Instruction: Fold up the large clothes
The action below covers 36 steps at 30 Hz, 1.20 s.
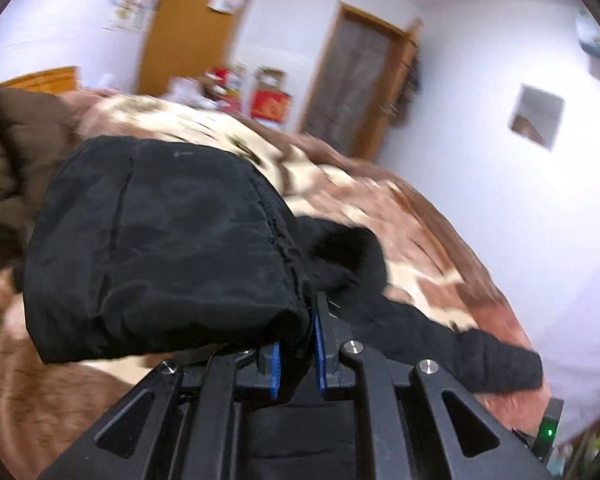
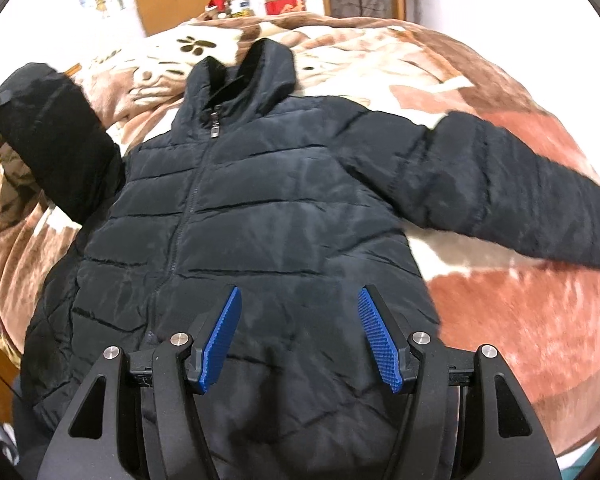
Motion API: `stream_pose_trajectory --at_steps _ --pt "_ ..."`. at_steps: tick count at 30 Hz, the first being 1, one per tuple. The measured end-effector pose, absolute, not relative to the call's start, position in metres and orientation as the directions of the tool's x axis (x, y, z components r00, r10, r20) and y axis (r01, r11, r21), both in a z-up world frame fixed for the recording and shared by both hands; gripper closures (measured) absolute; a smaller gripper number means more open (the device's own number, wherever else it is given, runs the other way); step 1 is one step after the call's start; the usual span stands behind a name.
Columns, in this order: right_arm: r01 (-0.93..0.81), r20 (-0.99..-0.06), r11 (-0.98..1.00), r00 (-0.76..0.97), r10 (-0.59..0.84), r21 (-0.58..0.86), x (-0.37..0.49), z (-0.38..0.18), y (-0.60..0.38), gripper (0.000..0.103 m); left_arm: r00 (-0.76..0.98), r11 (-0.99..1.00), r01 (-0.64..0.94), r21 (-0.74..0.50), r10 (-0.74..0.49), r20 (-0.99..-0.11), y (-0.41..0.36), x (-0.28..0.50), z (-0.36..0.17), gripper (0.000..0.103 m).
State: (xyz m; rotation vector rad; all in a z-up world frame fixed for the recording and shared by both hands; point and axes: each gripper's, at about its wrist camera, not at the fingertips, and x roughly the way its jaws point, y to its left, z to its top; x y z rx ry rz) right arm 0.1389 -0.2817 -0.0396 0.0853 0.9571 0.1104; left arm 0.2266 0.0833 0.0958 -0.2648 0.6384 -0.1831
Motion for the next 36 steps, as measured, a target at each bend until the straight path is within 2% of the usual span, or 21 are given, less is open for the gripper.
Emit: stream_pose_trajectory --at_steps 6,8,9,10,12,13,15,19,25,29,35,36 --pt "0.001 -0.816 0.990 0.566 0.118 0.144 0.139 -0.050 -0.312 0.042 0.669 0.934 0.213 -0.288 -0.354 -0.654 -0.015 0.256 0.038 0.089" --pt "0.015 -0.819 0.989 0.562 0.115 0.149 0.140 -0.054 -0.319 0.042 0.620 0.921 0.231 -0.313 -0.387 -0.683 -0.036 0.266 0.013 0.083" --pt "0.023 -0.821 0.988 0.560 0.113 0.152 0.141 -0.056 -0.322 0.042 0.592 0.909 0.244 -0.337 -0.415 -0.691 -0.044 0.270 0.001 0.077" --pt "0.029 -0.823 0.988 0.557 0.112 0.154 0.142 -0.058 -0.324 0.042 0.573 0.902 0.247 -0.353 -0.430 -0.698 -0.053 0.270 -0.007 0.065" --pt "0.037 -0.824 0.987 0.556 0.110 0.157 0.144 -0.061 -0.327 0.042 0.543 0.886 0.262 -0.382 -0.462 -0.701 -0.065 0.271 -0.022 0.048" --pt "0.039 -0.823 0.987 0.557 0.111 0.159 0.145 -0.062 -0.327 0.042 0.527 0.878 0.272 -0.393 -0.478 -0.703 -0.071 0.272 -0.027 0.042" --pt "0.040 -0.819 0.986 0.563 0.114 0.165 0.147 -0.062 -0.329 0.042 0.502 0.864 0.287 -0.413 -0.503 -0.703 -0.078 0.269 -0.033 0.038" --pt "0.045 -0.797 0.981 0.590 0.125 0.187 0.151 -0.053 -0.330 0.042 0.490 0.831 0.330 -0.447 -0.556 -0.672 -0.081 0.258 -0.024 0.037" --pt "0.005 -0.743 0.981 0.653 0.144 0.194 0.170 -0.027 -0.311 0.042 0.531 0.809 0.364 -0.461 -0.587 -0.611 -0.044 0.248 0.013 0.033" --pt "-0.018 -0.713 0.978 0.683 0.162 0.206 0.183 -0.015 -0.293 0.042 0.624 0.860 0.324 -0.395 -0.507 -0.594 -0.009 0.255 0.024 0.033" --pt "-0.107 -0.751 0.979 0.629 0.204 0.177 0.221 -0.039 -0.252 0.042 0.639 0.956 0.061 -0.287 -0.258 -0.725 0.069 0.294 -0.027 0.034" --pt "-0.116 -0.761 0.978 0.615 0.206 0.172 0.227 -0.046 -0.246 0.045 0.629 0.961 0.026 -0.276 -0.230 -0.743 0.079 0.299 -0.038 0.034"
